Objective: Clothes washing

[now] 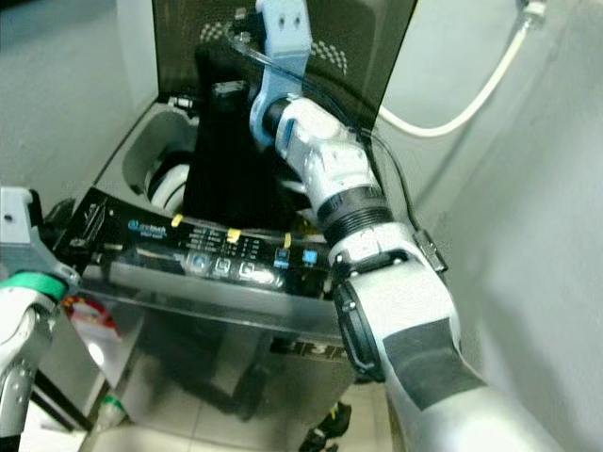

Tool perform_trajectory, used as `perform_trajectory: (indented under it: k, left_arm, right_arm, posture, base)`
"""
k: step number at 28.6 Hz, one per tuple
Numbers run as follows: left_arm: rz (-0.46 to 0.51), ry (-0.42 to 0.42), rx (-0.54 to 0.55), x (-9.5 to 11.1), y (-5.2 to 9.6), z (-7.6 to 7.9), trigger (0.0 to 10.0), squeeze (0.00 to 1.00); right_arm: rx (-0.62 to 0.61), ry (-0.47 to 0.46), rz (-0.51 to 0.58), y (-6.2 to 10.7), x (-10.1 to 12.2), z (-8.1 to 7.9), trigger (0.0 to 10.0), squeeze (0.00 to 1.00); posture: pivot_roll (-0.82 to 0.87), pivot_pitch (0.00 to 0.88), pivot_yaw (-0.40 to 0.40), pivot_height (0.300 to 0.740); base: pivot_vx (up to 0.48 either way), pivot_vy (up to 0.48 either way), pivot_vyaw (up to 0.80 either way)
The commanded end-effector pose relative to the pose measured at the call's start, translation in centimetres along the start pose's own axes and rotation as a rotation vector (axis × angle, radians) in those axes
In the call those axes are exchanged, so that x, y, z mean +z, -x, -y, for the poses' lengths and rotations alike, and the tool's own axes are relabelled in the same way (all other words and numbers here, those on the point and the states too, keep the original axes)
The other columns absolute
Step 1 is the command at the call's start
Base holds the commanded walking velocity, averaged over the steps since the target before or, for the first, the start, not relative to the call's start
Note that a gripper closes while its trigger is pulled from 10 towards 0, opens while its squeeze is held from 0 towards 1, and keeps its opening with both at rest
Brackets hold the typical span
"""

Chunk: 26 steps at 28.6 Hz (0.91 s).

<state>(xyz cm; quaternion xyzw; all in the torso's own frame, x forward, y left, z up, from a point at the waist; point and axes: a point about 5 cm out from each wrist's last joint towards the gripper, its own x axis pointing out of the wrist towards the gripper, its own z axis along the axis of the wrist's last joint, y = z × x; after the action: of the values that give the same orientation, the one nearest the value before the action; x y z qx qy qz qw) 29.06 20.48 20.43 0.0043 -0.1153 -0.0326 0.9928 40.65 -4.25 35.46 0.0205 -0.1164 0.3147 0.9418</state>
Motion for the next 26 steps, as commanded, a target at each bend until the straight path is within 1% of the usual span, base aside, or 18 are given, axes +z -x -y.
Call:
perform_trajectory:
  k: [1,2,4,5,7,8,13,14,18,19,20,21,22,23,24,26]
  left_arm:
    - [-0.027,-0.004,-0.028,-0.4,0.3,0.5,10.0,0.00]
    - [-0.038,0.006,-0.092,-0.5,0.4,1.1,10.0,0.00]
    - [-0.050,0.009,-0.157,-0.4,0.5,1.7,10.0,0.00]
    - [-0.050,0.009,-0.157,-0.4,0.5,1.7,10.0,0.00]
    - [-0.048,-0.001,-0.167,-0.3,0.4,1.7,10.0,0.00]
    - [-0.044,-0.006,-0.170,-0.1,0.3,1.6,10.0,0.00]
    - [-0.041,-0.010,-0.172,0.1,0.2,1.6,10.0,0.00]
    - [-0.037,-0.017,-0.170,0.3,-0.1,1.4,10.0,0.00]
    - [-0.032,-0.021,-0.170,0.5,-0.3,1.3,10.0,0.00]
    - [-0.030,-0.026,-0.172,0.7,-0.4,1.2,10.0,0.00]
    - [-0.030,-0.026,-0.172,0.7,-0.4,1.2,10.0,0.00]
    - [-0.028,-0.029,-0.175,0.8,-0.6,1.0,10.0,0.00]
    - [-0.028,-0.029,-0.175,0.8,-0.6,1.0,10.0,0.00]
    - [-0.027,-0.032,-0.180,0.9,-0.7,1.0,10.0,0.00]
    - [-0.028,-0.034,-0.195,1.0,-0.8,1.0,10.0,0.00]
    - [-0.028,-0.034,-0.195,1.0,-0.8,1.0,10.0,0.00]
  right_arm:
    - [-0.014,0.049,-0.003,0.0,0.6,0.4,10.0,0.00]
    - [0.091,0.192,-0.155,0.3,-0.6,0.5,10.0,0.00]
    - [0.216,0.318,-0.329,1.1,-2.4,0.7,10.0,0.00]
    - [0.216,0.318,-0.329,1.1,-2.4,0.7,10.0,0.00]
    - [0.227,0.357,-0.365,1.3,-2.8,1.0,10.0,0.00]
    - [0.245,0.364,-0.379,1.3,-2.9,1.1,10.0,0.11]
    - [0.258,0.366,-0.387,1.4,-3.0,1.1,10.0,0.11]
    - [0.263,0.360,-0.388,1.3,-2.9,1.1,10.0,1.00]
    - [0.242,0.375,-0.381,1.3,-2.6,1.3,10.0,1.00]
    - [0.198,0.374,-0.357,1.2,-2.0,1.7,10.0,0.00]
    - [0.198,0.374,-0.357,1.2,-2.0,1.7,10.0,0.00]
    - [0.171,0.356,-0.332,1.3,-1.0,2.3,10.0,0.00]
    - [0.171,0.356,-0.332,1.3,-1.0,2.3,10.0,0.00]
    - [0.166,0.338,-0.322,1.6,-0.3,2.9,10.0,0.00]
    - [0.195,0.334,-0.343,2.0,-0.1,3.3,10.0,0.00]
    - [0.195,0.334,-0.343,2.0,-0.1,3.3,10.0,0.00]
  posture:
    - [0.13,0.000,-0.095,0.740]
    - [0.13,0.000,-0.093,0.740]
    - [0.13,0.000,-0.092,0.740]
    - [0.13,0.000,-0.092,0.740]
    - [0.13,0.000,-0.090,0.740]
    - [0.13,0.000,-0.087,0.740]
    - [0.13,0.000,-0.084,0.740]
    - [0.13,0.000,-0.076,0.740]
    - [0.13,0.000,-0.066,0.740]
    - [0.13,0.000,-0.061,0.740]
    - [0.13,0.000,-0.061,0.740]
    - [0.13,0.000,-0.052,0.740]
    - [0.13,0.000,-0.052,0.740]
    - [0.13,0.000,-0.049,0.740]
    - [0.13,0.000,-0.042,0.740]
    - [0.13,0.000,-0.042,0.740]
  base:
    - [0.000,0.000,0.00]
    - [0.000,0.000,0.00]
    - [0.000,0.000,0.00]
    - [0.000,0.000,0.00]
    - [0.000,0.000,0.00]
    - [0.000,0.000,0.00]
    - [0.000,0.000,0.00]
    - [0.000,0.000,0.00]
    - [0.000,0.000,0.00]
    - [0.000,0.000,0.00]
    - [0.000,0.000,0.00]
    - [0.000,0.000,0.00]
    - [0.000,0.000,0.00]
    - [0.000,0.000,0.00]
    - [0.000,0.000,0.00]
    - [0.000,0.000,0.00]
